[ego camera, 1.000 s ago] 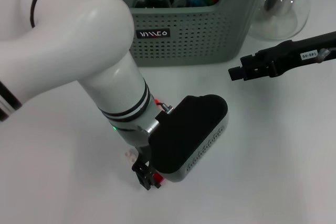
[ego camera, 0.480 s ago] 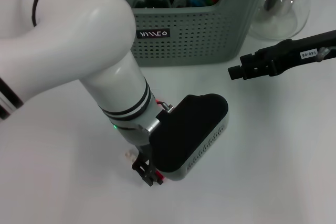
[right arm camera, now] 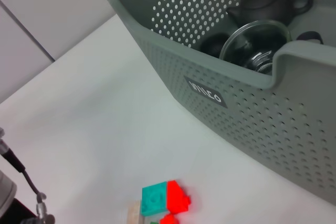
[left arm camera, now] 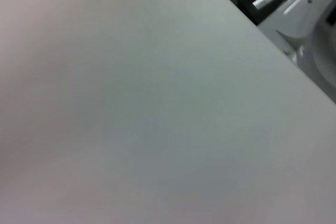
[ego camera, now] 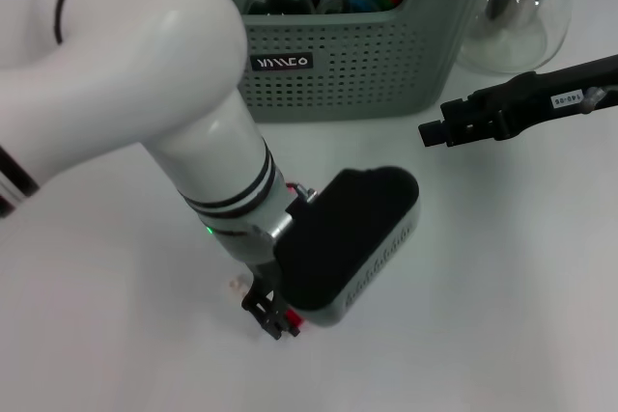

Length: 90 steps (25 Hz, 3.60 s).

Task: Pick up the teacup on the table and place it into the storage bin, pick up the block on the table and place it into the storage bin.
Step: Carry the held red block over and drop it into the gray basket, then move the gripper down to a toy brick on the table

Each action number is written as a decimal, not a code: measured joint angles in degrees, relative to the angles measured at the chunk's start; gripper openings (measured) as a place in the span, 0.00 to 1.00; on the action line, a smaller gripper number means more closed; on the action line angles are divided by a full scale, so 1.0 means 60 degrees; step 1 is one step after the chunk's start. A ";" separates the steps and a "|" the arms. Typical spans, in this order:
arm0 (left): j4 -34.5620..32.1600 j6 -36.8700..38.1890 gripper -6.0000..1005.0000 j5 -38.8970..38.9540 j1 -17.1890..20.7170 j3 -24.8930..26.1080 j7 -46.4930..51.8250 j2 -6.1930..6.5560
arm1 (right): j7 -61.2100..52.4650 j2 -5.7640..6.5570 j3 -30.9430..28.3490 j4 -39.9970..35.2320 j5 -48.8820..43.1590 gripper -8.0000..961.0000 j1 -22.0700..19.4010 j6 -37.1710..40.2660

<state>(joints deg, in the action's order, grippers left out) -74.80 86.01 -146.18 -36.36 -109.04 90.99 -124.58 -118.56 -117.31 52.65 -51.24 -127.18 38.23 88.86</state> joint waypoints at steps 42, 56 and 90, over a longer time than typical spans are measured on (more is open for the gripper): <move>0.3958 -0.4646 0.64 0.2838 -0.3387 0.8787 0.6590 0.1180 | 0.1199 0.0916 -0.0374 0.0749 -0.0118 0.68 -0.0221 0.0366; 0.6410 -0.8375 0.65 0.2801 -0.4183 0.7113 0.6553 0.0427 | 0.1229 0.0690 -0.0195 0.0748 -0.0117 0.68 -0.0210 0.0383; 0.1569 -0.5419 0.87 0.3546 -0.1772 0.7927 0.6798 0.0367 | 0.1358 0.0626 -0.0132 0.0749 -0.0118 0.68 -0.0106 0.0305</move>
<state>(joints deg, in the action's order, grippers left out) -65.38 53.50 -124.91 -46.99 -61.47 131.78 -122.38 -110.41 -113.56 51.86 -46.75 -127.89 37.60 90.69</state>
